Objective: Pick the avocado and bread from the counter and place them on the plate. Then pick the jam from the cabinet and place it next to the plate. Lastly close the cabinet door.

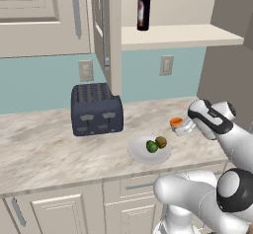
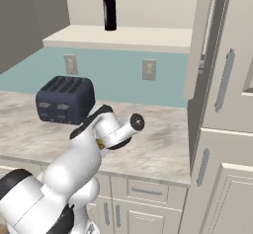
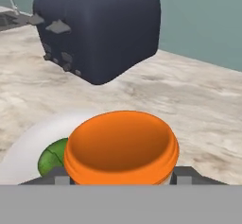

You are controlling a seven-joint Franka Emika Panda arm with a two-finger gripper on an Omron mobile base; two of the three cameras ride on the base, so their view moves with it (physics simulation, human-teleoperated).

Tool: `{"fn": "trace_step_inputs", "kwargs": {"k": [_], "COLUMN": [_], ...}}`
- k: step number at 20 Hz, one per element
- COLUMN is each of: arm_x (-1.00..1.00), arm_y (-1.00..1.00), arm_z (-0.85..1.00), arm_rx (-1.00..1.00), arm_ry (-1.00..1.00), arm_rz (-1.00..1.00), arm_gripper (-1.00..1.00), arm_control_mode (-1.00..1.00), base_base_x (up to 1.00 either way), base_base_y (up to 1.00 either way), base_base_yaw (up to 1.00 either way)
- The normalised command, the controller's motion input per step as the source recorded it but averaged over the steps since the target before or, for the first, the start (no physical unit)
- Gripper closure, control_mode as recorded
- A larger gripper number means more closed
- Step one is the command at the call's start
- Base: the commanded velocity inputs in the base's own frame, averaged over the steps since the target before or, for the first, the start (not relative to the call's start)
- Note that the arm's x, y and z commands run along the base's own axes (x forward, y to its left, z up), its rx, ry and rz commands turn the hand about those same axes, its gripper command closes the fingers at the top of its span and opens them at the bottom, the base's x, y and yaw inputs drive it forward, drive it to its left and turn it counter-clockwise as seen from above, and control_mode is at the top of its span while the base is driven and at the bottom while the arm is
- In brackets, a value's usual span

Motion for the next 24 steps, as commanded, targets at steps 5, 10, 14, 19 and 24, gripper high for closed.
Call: {"fn": "trace_step_inputs", "kwargs": {"k": [5, 10, 14, 19, 24], "arm_x": [0.06, 0.16, 0.32, 0.28, 0.02], "arm_y": [0.0, 0.0, -0.06, -0.1, -0.22], "arm_z": [-0.26, -0.14, -0.07, -0.15, -0.2], "arm_rx": [0.03, 0.05, 0.05, 0.03, 0.07], "arm_ry": [-0.1, -0.04, 0.0, 0.0, -0.02], "arm_rz": [0.02, 0.01, 0.01, 0.03, 0.05], "arm_gripper": [1.0, 1.0, 1.0, 1.0, 1.0], "arm_control_mode": [-1.0, -1.0, -1.0, -1.0, -1.0], "base_base_x": [0.0, 0.0, 0.0, 0.0, 0.0], "base_base_y": [0.0, 0.0, 0.0, 0.0, 0.0], "base_base_yaw": [0.0, 0.0, 0.0, 0.0, 0.0]}}
